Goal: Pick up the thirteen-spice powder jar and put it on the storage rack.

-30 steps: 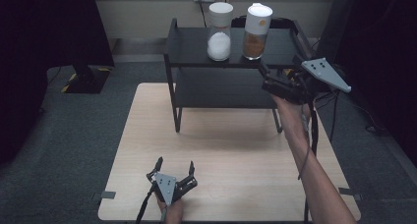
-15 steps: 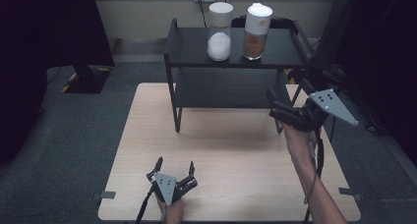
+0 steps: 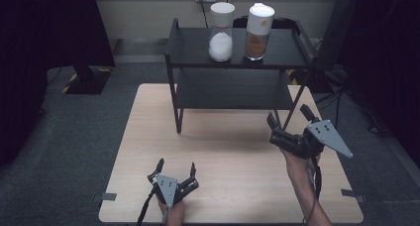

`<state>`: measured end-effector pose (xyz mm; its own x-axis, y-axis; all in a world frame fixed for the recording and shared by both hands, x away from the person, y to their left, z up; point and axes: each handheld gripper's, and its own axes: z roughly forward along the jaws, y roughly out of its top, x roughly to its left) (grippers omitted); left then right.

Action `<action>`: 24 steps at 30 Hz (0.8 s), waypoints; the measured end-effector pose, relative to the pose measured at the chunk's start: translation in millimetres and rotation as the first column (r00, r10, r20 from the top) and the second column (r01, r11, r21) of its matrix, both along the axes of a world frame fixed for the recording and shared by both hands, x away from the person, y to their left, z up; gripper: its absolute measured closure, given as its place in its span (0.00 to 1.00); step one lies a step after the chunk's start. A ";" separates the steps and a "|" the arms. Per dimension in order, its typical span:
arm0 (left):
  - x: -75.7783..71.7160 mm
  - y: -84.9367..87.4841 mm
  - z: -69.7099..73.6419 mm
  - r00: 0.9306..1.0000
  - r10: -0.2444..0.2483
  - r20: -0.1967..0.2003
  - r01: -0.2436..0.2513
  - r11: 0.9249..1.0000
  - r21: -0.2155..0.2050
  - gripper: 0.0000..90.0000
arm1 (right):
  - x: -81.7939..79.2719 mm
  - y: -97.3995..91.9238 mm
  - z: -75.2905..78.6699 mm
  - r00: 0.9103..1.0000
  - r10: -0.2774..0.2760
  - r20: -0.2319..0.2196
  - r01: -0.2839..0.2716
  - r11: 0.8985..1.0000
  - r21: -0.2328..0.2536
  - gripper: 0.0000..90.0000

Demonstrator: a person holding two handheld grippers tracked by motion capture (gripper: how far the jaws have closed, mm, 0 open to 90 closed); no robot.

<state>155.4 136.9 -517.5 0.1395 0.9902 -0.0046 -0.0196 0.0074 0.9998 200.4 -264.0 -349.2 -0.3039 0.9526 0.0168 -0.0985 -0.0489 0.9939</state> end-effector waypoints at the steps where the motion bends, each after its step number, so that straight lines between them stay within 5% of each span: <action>1: 0.0 0.0 0.0 1.000 0.000 0.000 0.000 1.000 0.000 0.00 | -2.3 0.0 -4.7 1.000 -0.005 -0.004 0.005 1.000 0.002 0.00; 24: -0.3 -0.3 -0.1 1.000 0.000 0.001 0.000 1.000 0.000 0.00 | -38.0 3.0 -127.8 0.990 -0.128 -0.065 0.124 0.990 -0.059 0.00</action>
<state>155.2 136.6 -517.6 0.1397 0.9902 -0.0044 -0.0204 0.0073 0.9998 162.4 -261.0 -477.0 -0.1811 0.9833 -0.0195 -0.0321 0.0139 0.9994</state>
